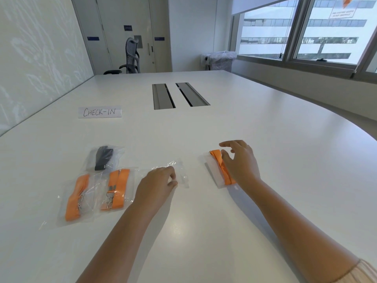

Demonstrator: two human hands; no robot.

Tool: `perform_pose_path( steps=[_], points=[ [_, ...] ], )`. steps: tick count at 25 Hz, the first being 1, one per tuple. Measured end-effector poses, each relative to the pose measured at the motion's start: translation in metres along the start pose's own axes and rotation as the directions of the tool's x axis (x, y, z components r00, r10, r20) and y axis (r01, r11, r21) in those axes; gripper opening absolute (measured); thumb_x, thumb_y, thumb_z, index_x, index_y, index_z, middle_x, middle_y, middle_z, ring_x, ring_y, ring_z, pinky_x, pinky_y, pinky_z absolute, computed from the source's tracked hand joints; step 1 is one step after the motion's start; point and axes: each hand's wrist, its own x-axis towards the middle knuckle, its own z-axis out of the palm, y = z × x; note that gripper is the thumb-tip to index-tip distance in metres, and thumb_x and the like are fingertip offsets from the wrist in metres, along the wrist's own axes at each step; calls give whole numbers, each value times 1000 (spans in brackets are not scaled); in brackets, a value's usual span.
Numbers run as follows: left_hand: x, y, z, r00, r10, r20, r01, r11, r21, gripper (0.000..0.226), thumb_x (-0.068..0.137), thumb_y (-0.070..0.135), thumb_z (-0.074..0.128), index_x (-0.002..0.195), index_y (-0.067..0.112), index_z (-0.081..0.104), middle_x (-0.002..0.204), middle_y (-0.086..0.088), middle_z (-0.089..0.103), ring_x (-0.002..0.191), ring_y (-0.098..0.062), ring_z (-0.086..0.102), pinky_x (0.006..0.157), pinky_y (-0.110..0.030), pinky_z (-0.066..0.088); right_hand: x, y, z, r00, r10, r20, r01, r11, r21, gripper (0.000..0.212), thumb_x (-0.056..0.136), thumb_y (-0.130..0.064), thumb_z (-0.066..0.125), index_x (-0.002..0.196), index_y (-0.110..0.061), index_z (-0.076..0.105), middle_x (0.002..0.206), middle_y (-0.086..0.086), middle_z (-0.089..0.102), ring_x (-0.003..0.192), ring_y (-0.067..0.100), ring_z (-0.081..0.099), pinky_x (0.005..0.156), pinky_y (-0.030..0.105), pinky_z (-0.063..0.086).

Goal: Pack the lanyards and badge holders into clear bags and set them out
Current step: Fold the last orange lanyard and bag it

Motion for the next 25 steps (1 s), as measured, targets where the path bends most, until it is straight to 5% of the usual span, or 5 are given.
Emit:
perform_pose_path(
  steps=[4,8,12,21,25],
  points=[
    [-3,6,-5,976,2,-218,-34,990,-140,8,88,10,54,83,15,55,100,1,66,91,-21,61,71,-35,49,-11,-17,5,991,-134,-5,134,988,82,24,91,-17,51,107,-30,63,107,-14,58,102,8,50,75,18,35],
    [-3,14,-12,906,103,-410,-238,925,-296,4,87,6,59,87,11,59,99,4,67,93,-13,61,76,-24,47,-19,-29,5,954,-296,46,295,955,33,33,88,-16,58,116,-33,60,107,-13,55,97,2,44,76,10,31],
    [-4,16,-13,878,225,-422,-331,923,-196,7,85,3,61,87,10,61,105,1,65,100,-15,58,87,-28,46,-23,-34,2,928,-359,102,337,923,184,26,85,-17,64,107,-31,65,96,-15,56,79,-1,51,68,9,41],
    [-5,20,-15,879,262,-400,-369,903,-220,4,84,9,62,84,12,60,112,6,61,106,-14,55,90,-30,44,-25,-33,6,930,-341,136,283,901,329,14,82,-20,68,88,-31,65,89,-20,59,82,4,57,69,20,50],
    [-10,27,-13,956,210,-205,-281,857,-432,27,78,46,59,92,23,55,110,18,54,113,-6,49,93,-20,37,-25,-32,5,909,-409,84,355,864,358,10,81,-13,70,86,-22,68,93,-14,60,84,5,58,70,19,52]
  ],
)
